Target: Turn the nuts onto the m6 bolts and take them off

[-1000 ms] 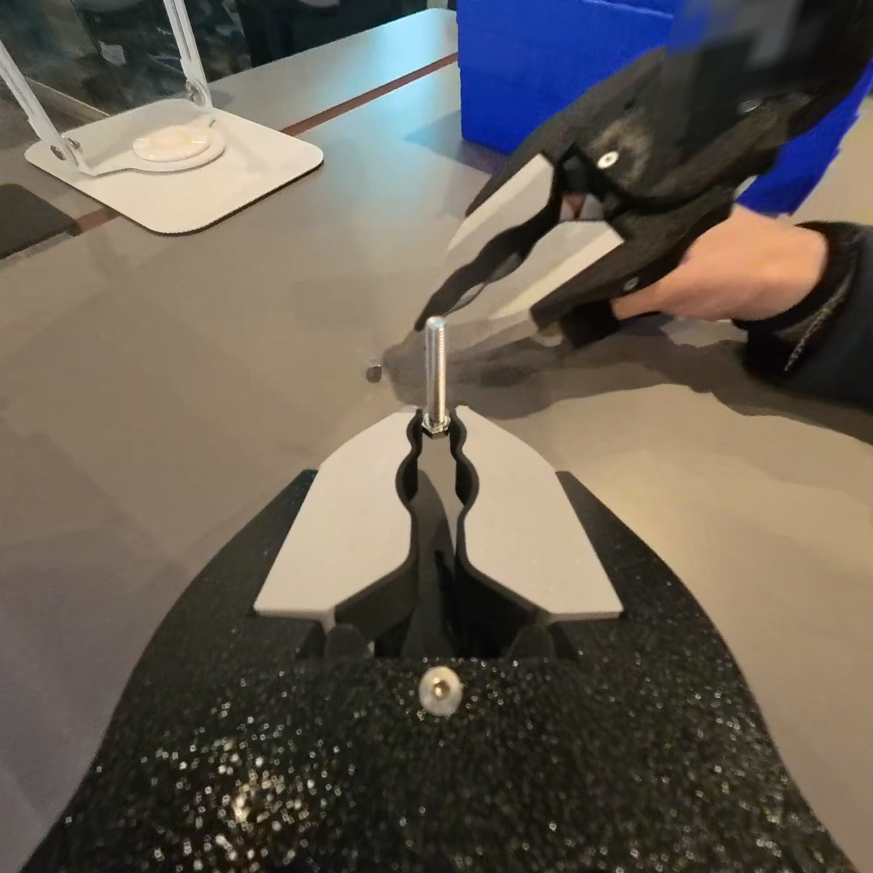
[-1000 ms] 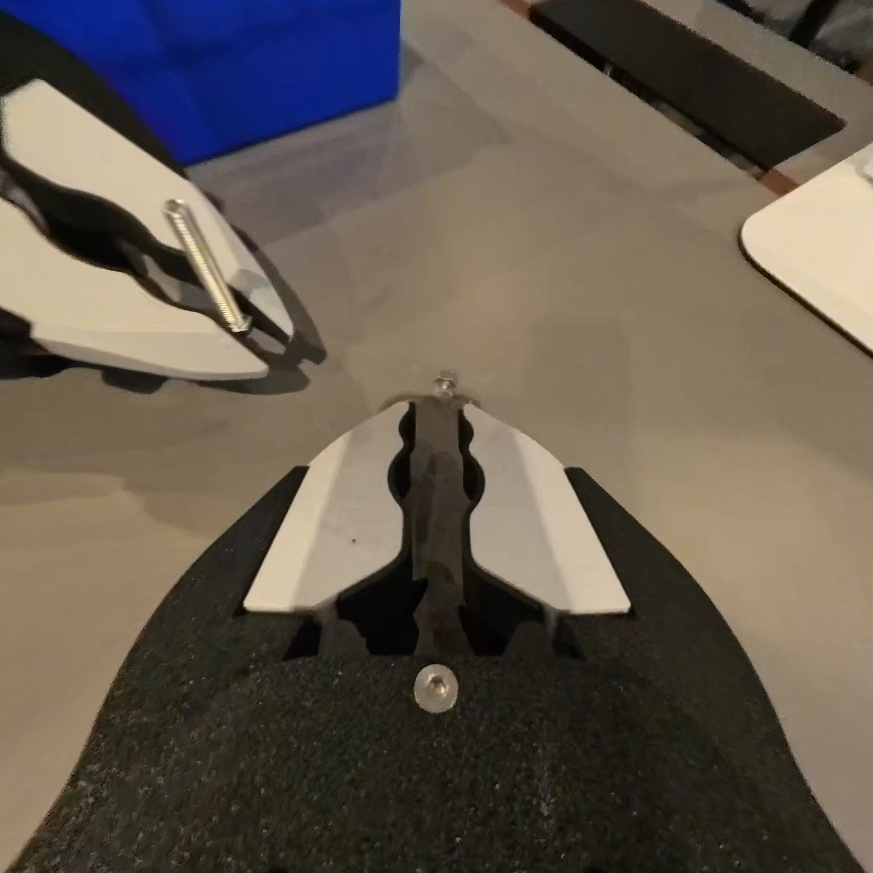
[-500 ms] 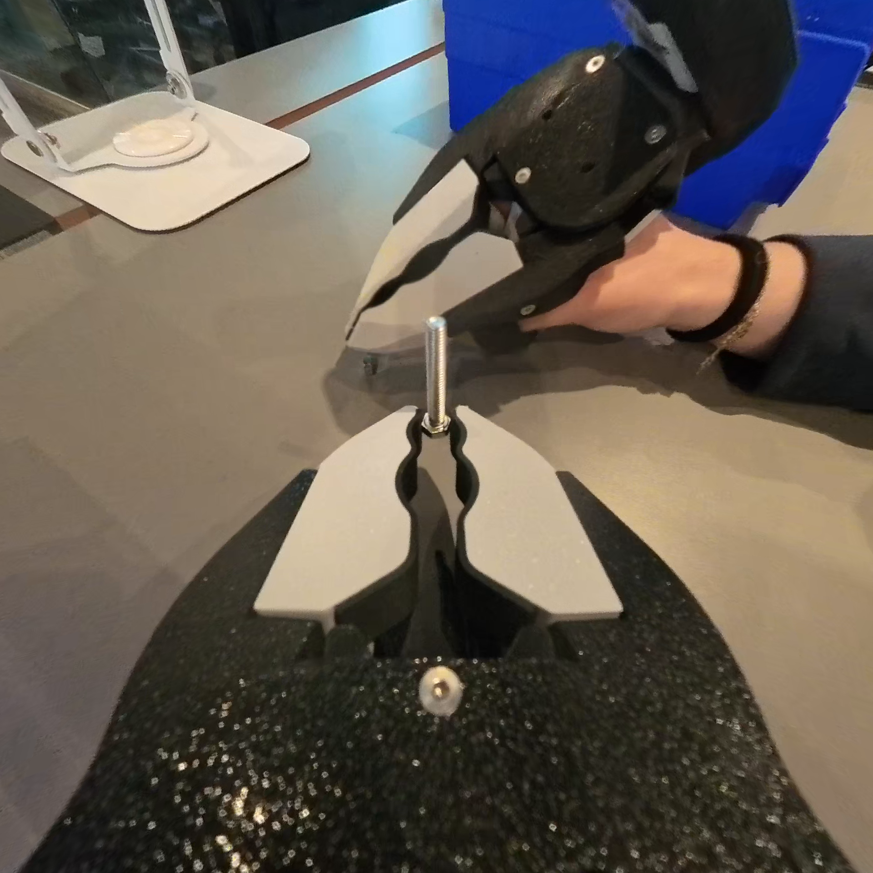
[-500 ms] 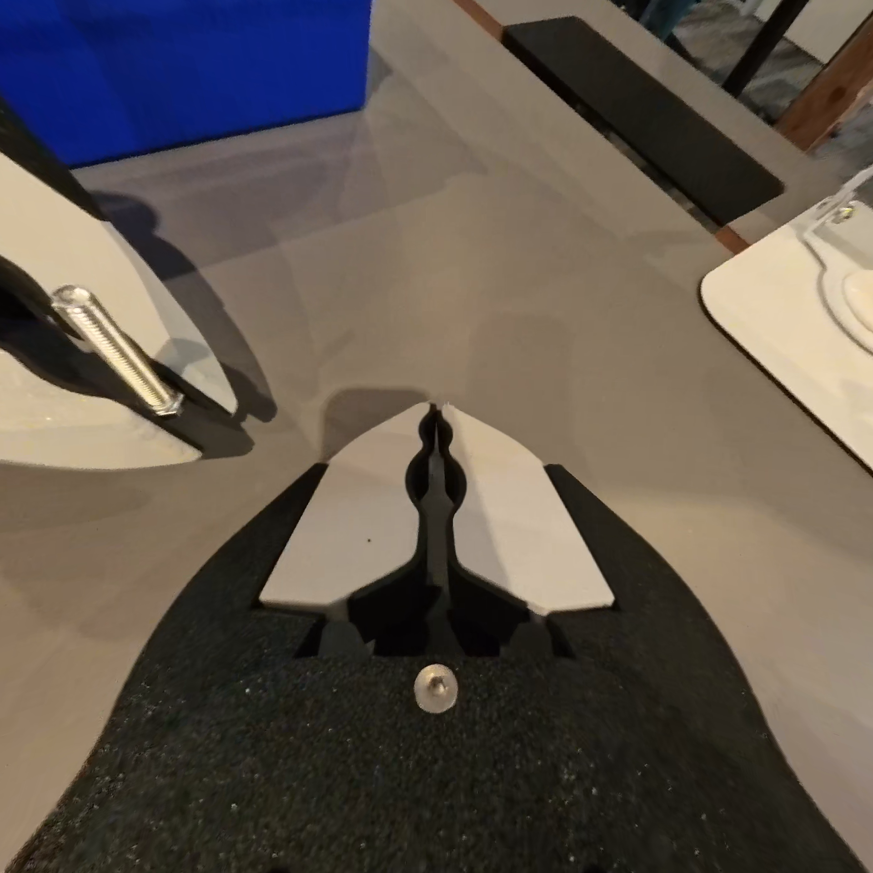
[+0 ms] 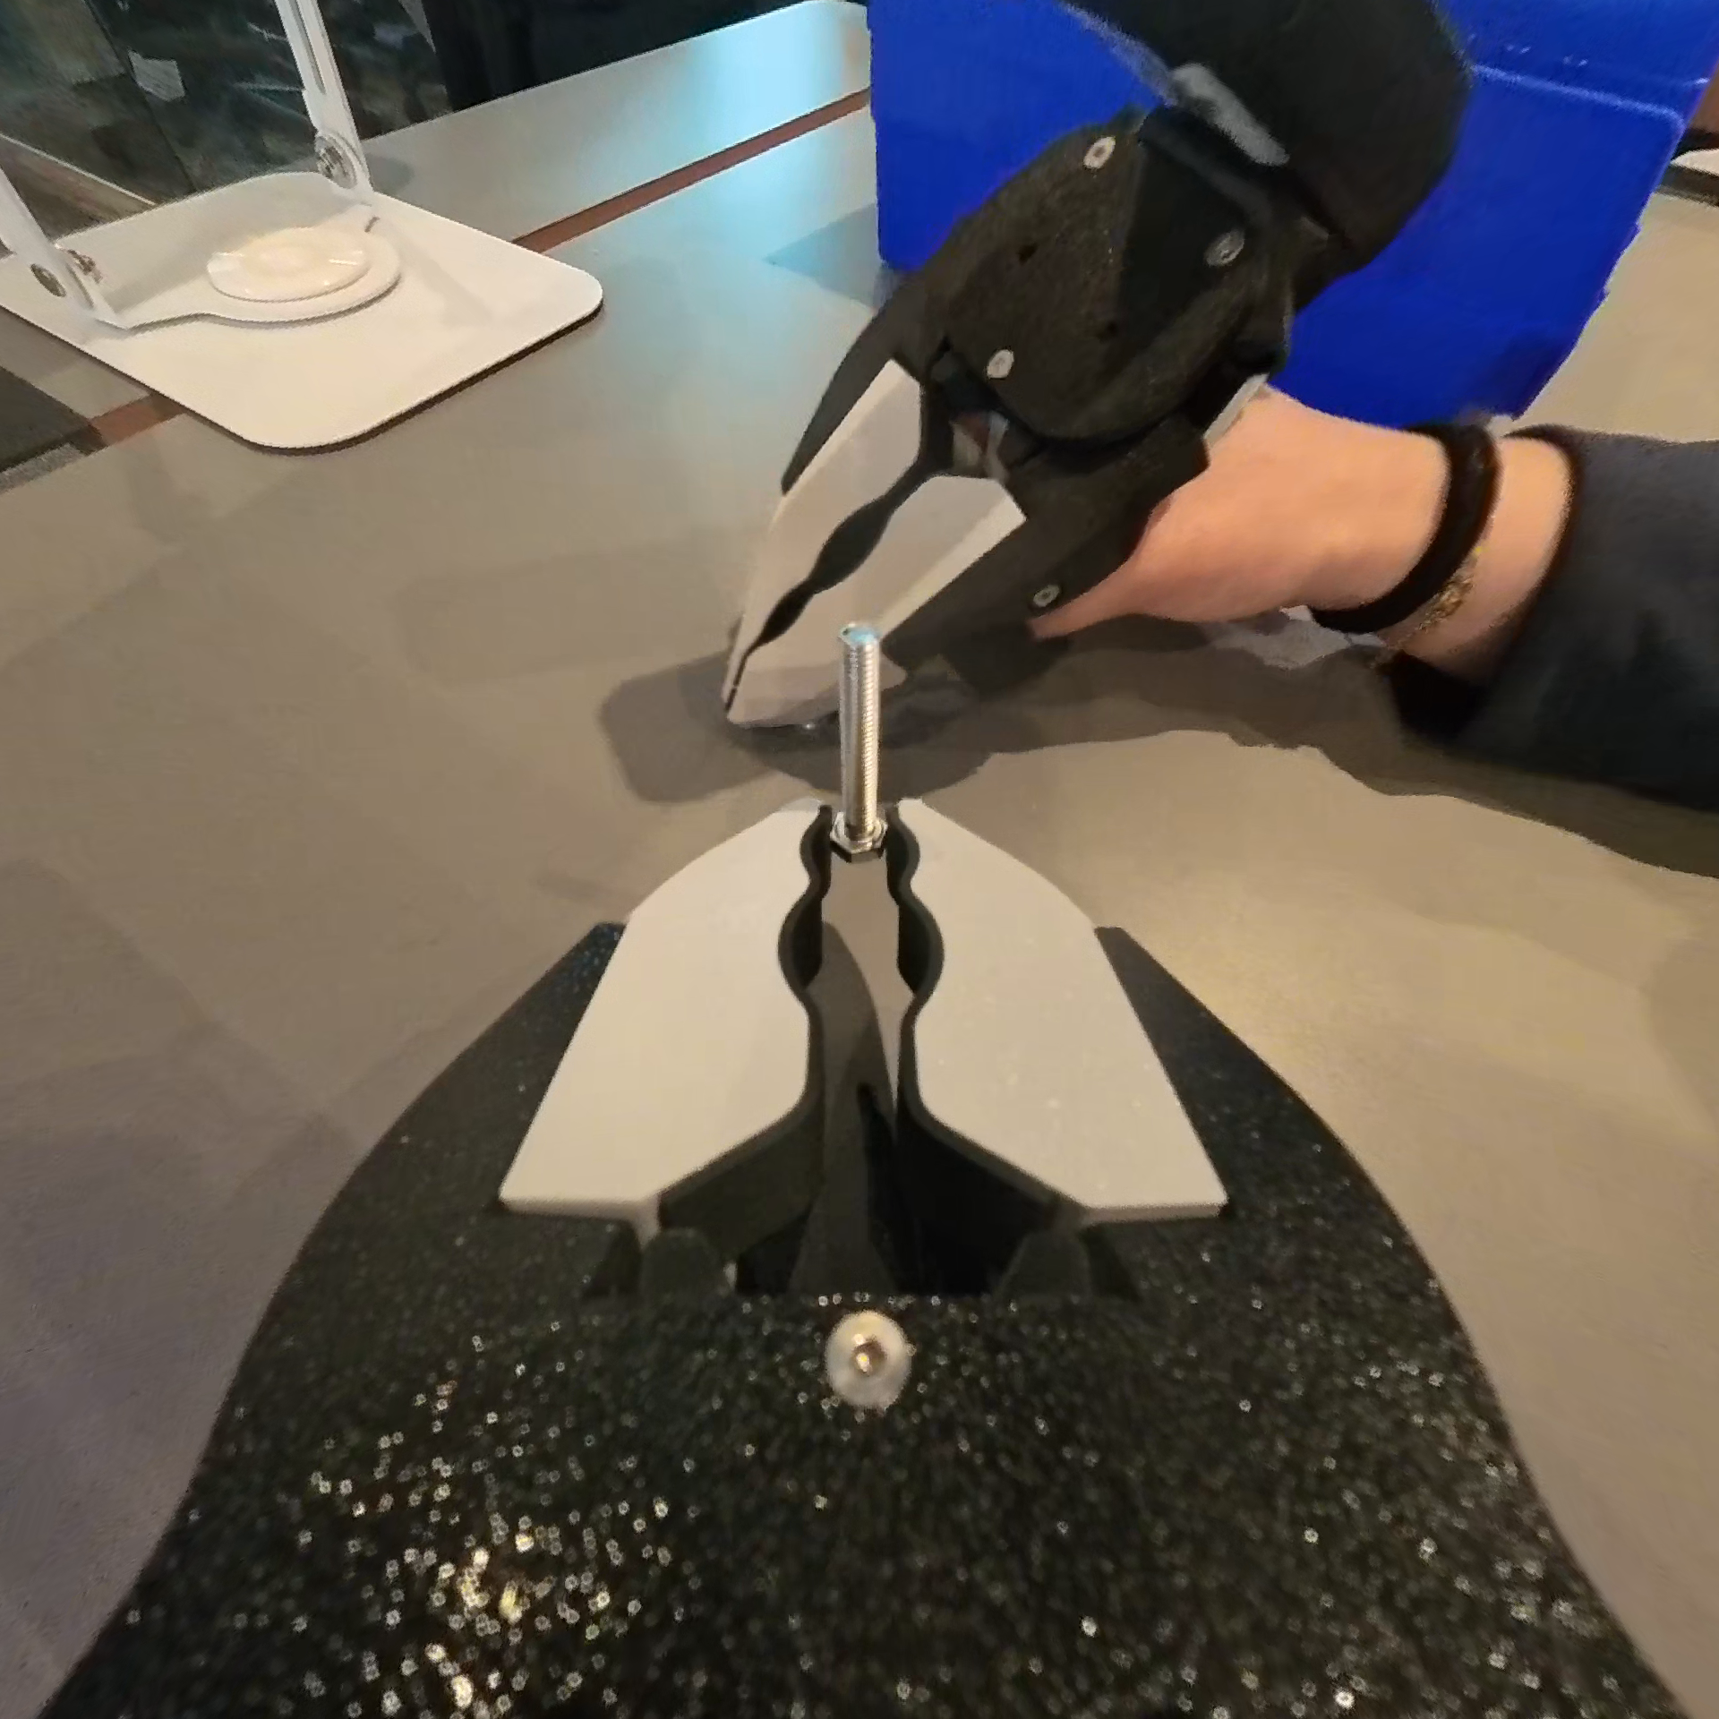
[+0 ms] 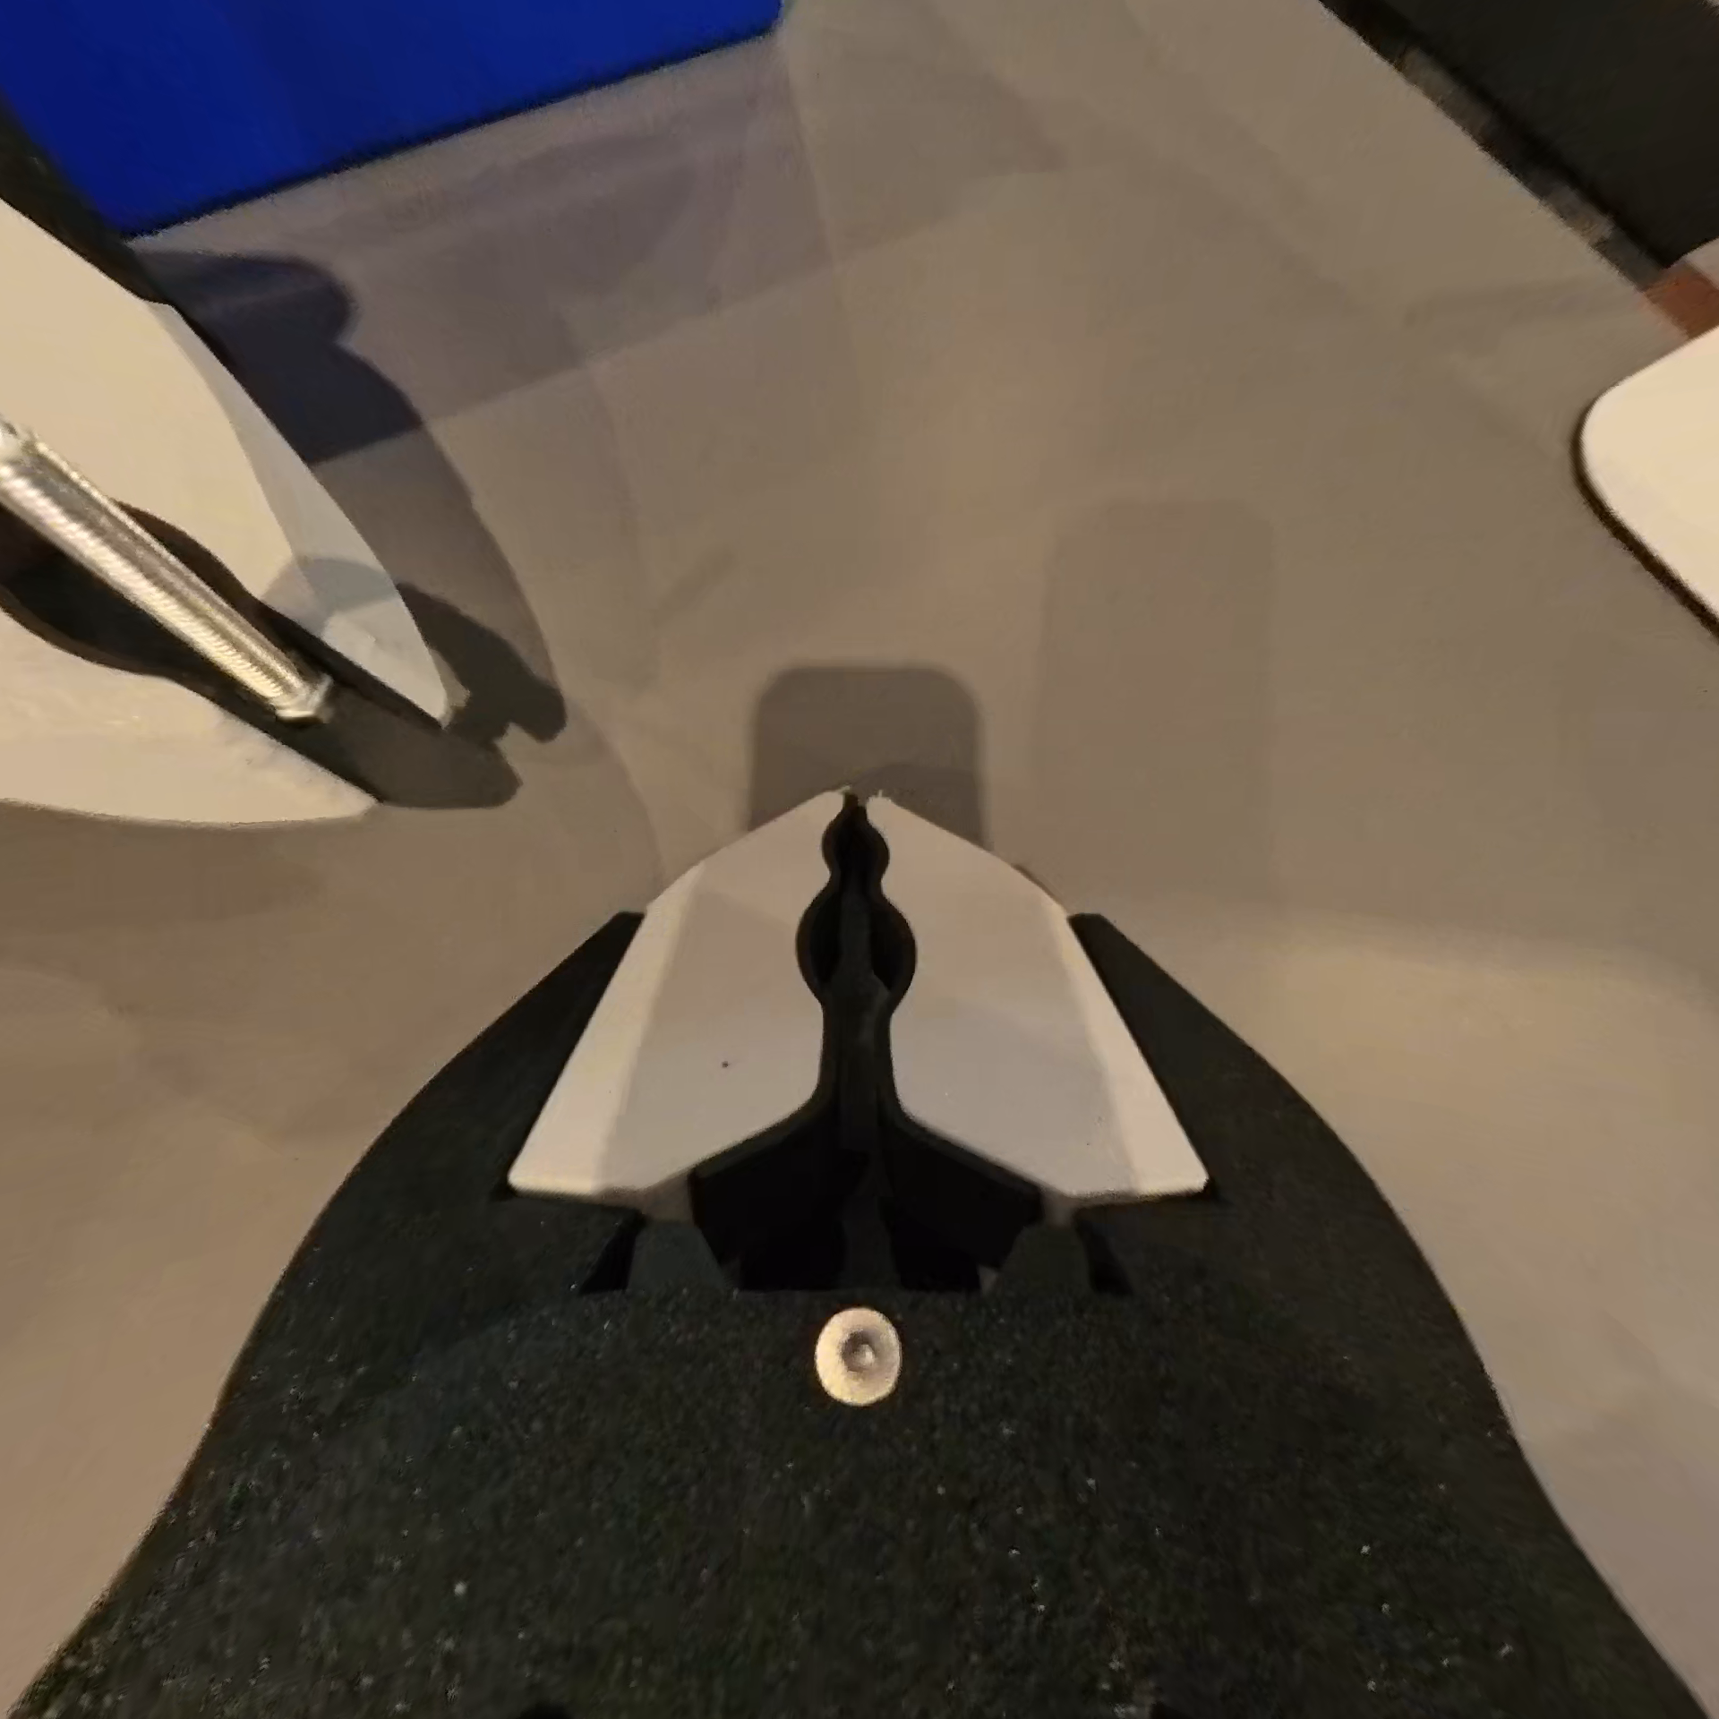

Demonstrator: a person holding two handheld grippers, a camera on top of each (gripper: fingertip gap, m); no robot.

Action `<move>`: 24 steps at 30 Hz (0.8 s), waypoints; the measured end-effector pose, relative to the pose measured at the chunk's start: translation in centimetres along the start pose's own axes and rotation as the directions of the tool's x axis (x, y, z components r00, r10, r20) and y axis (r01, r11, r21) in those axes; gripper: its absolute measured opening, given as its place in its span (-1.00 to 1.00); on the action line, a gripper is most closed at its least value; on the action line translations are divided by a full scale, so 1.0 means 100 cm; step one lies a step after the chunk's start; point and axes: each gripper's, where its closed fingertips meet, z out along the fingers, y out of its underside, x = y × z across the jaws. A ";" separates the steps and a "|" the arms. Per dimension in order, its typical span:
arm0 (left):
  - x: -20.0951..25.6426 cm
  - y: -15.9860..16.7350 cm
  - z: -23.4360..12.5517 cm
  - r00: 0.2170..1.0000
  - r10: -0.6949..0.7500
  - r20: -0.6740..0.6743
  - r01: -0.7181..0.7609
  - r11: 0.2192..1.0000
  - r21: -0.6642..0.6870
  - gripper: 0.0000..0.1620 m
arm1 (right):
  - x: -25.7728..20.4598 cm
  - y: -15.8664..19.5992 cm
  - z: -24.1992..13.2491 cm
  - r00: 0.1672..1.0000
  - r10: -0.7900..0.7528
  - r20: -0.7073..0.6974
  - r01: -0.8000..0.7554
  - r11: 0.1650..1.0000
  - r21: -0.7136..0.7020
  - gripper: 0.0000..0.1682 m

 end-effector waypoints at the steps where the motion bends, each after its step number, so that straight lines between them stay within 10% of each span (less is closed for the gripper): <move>1: 0.000 0.000 0.000 1.000 0.000 -0.001 0.000 1.000 -0.002 -0.87 | 0.000 0.001 -0.001 1.000 0.015 0.012 -0.015 1.000 0.000 -1.00; 24: 0.003 0.003 0.003 1.000 0.016 -0.018 -0.017 0.999 -0.030 -0.87 | -0.010 0.008 -0.019 0.986 0.165 0.025 -0.165 0.986 -0.001 -0.88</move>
